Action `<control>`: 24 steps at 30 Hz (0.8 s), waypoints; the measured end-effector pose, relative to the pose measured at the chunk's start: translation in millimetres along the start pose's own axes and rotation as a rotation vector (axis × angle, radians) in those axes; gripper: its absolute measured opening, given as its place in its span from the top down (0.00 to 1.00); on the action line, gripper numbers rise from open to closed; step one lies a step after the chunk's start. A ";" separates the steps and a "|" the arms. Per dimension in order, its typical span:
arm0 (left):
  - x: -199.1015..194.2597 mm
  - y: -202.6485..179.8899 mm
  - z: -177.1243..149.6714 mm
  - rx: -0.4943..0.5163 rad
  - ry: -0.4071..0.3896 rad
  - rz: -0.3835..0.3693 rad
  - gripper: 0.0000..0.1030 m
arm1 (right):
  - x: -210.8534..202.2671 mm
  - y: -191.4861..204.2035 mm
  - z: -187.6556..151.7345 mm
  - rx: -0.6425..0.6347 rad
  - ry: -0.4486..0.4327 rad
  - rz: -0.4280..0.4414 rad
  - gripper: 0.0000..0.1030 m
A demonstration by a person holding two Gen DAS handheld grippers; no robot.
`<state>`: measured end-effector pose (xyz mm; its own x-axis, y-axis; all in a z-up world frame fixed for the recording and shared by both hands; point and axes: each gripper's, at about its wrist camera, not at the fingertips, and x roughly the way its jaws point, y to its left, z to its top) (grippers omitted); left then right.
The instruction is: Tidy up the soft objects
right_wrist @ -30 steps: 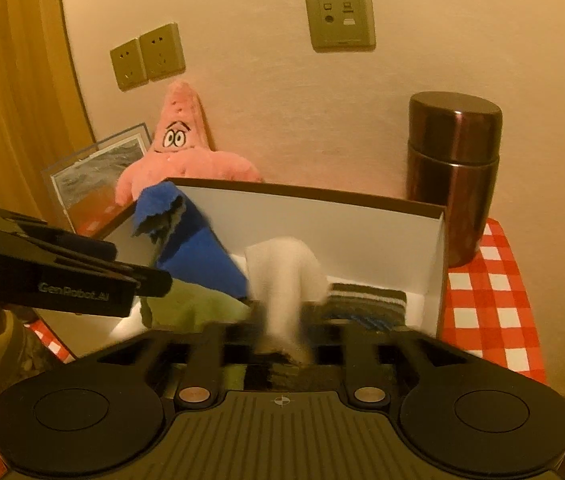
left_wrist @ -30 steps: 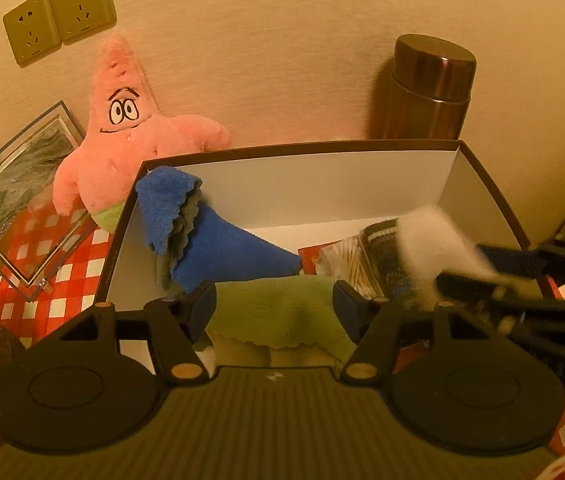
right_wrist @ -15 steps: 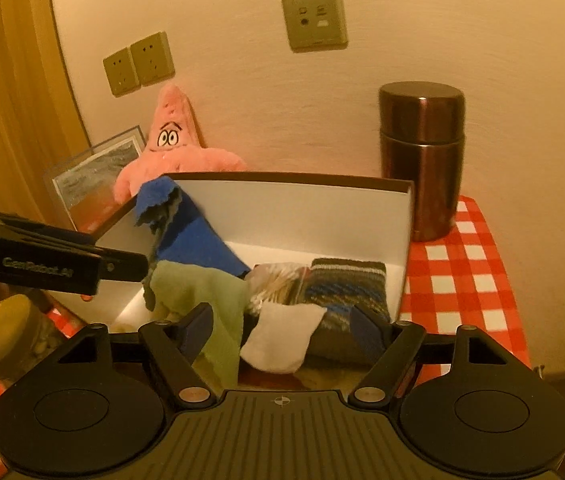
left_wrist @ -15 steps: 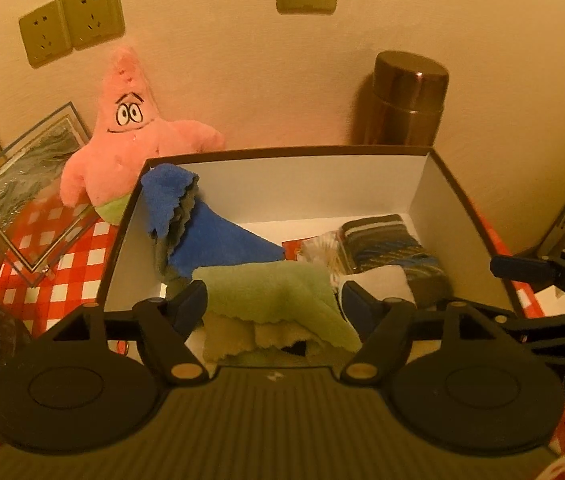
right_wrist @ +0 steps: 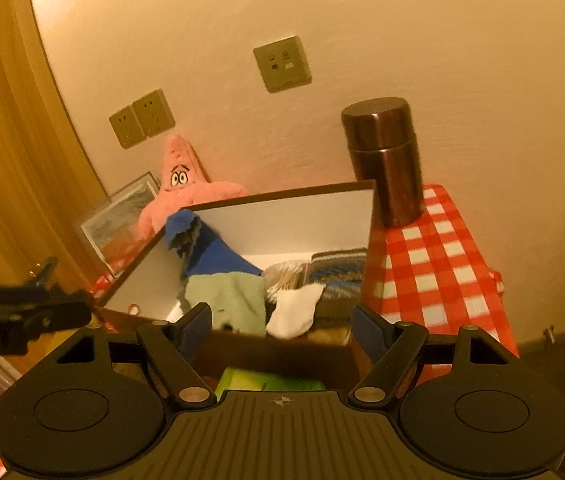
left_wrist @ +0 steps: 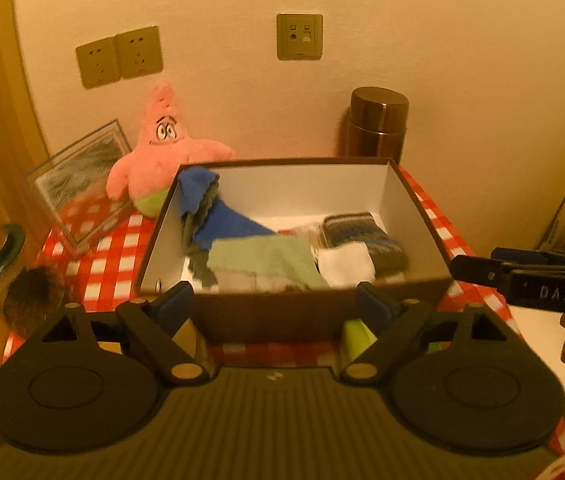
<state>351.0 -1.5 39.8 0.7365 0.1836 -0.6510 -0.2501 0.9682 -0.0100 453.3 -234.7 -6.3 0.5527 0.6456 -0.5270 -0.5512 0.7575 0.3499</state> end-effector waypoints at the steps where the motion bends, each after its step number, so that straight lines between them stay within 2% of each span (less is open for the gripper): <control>1: -7.0 1.3 -5.0 -0.009 0.006 -0.004 0.16 | -7.1 0.5 -3.3 0.013 0.003 0.002 0.26; 8: -52.6 15.9 -43.6 -0.071 0.034 -0.059 0.16 | -59.0 27.2 -33.0 0.036 0.035 -0.015 0.26; 16: -102.1 27.0 -91.4 -0.032 0.073 -0.106 0.17 | -106.8 75.0 -80.4 0.100 0.103 -0.073 0.26; 24: -144.1 41.5 -137.4 -0.004 0.108 -0.136 0.17 | -140.4 119.6 -126.9 0.088 0.125 -0.115 0.26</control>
<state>148.2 -11.2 29.0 0.6916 0.0315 -0.7215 -0.1553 0.9822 -0.1059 230.5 -247.1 11.2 0.5237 0.5416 -0.6576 -0.4290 0.8346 0.3456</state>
